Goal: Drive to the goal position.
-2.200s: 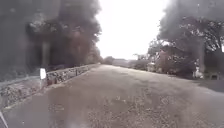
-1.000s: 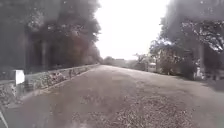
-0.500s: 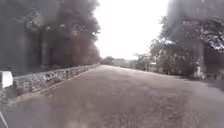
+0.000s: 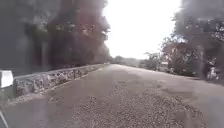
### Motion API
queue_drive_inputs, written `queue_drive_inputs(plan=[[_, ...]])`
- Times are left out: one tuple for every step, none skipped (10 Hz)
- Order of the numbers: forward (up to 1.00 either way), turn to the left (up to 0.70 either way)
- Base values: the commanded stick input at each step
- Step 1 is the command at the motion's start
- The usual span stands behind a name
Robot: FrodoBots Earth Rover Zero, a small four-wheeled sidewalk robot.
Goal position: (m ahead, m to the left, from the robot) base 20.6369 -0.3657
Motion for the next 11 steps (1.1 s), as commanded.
queue_drive_inputs(plan=[[0.50, 0.00], [0.50, 0.00], [0.50, 0.00], [0.50, 0.00], [0.50, 0.00], [0.50, 0.00], [0.50, 0.00], [0.50, 0.00], [0.50, 0.00], [0.50, 0.00], [0.50, 0.00]])
